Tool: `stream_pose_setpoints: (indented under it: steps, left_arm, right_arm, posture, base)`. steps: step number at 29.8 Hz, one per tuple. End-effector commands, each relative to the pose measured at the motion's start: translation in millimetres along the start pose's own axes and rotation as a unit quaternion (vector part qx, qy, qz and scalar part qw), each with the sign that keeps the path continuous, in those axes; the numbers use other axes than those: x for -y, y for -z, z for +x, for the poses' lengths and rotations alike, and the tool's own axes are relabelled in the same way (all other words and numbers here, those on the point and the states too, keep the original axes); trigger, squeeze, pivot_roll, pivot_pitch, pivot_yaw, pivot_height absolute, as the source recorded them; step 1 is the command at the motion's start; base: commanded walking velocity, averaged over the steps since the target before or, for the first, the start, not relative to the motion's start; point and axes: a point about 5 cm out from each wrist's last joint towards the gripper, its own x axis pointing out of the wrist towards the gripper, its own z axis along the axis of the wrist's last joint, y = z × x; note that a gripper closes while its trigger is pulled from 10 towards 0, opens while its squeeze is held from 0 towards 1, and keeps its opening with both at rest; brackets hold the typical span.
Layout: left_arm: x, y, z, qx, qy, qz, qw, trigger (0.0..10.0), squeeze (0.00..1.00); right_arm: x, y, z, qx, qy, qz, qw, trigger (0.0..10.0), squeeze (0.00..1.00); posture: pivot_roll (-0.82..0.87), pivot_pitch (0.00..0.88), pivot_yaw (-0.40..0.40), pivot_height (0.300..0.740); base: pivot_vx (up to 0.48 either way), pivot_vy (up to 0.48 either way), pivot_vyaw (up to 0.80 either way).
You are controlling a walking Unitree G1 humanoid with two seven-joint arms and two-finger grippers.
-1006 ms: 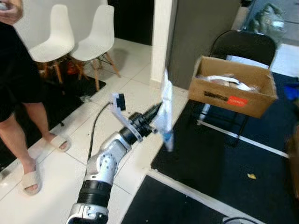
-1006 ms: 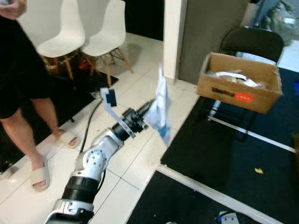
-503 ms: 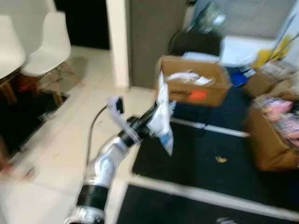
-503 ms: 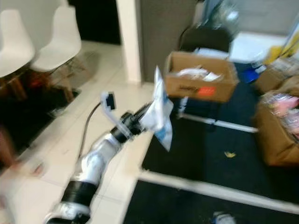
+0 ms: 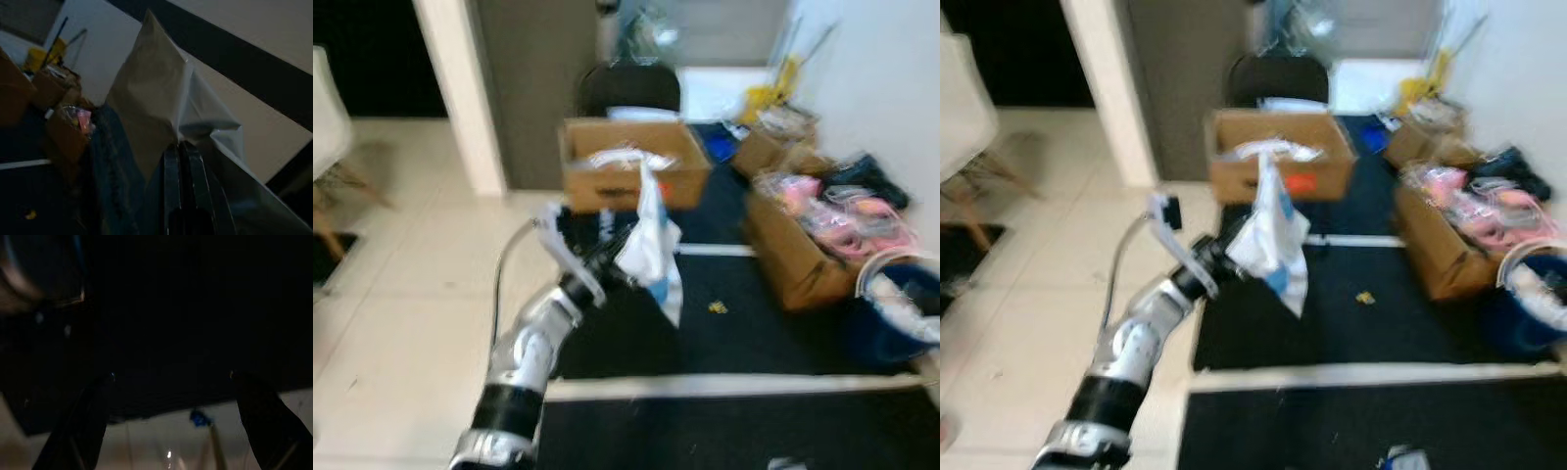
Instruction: Picking trash to rubbish bin
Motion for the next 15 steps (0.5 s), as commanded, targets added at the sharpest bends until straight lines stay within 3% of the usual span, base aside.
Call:
stream_pose_setpoints:
  steps: [1, 9, 15]
  left_arm:
    - [-1.5, 1.3, -1.0, 0.002, -0.007, 0.0, 1.0, 10.0, 0.0]
    - [-3.2, 1.4, -1.4, 0.002, -0.011, 0.007, 1.0, 10.0, 0.0]
    - [-6.5, -1.4, -1.8, 0.008, -0.019, 0.011, 1.0, 10.0, 0.0]
  right_arm:
    - [1.8, -9.3, 0.4, 0.016, 0.005, 0.004, 1.0, 10.0, 0.0]
    - [-0.1, -12.1, 0.7, 0.02, 0.002, 0.009, 1.0, 10.0, 0.0]
    - [-1.0, -13.0, 0.8, 0.021, 0.002, 0.008, 1.0, 10.0, 0.0]
  posture:
    - [-0.06, 0.034, 0.036, 0.74]
    - [-0.06, 0.033, 0.037, 0.74]
    - [-0.05, 0.03, 0.038, 0.74]
  base:
    - [0.0, 0.0, 0.0]
    - [0.03, 0.0, 0.0]
    - [0.28, 0.0, 0.0]
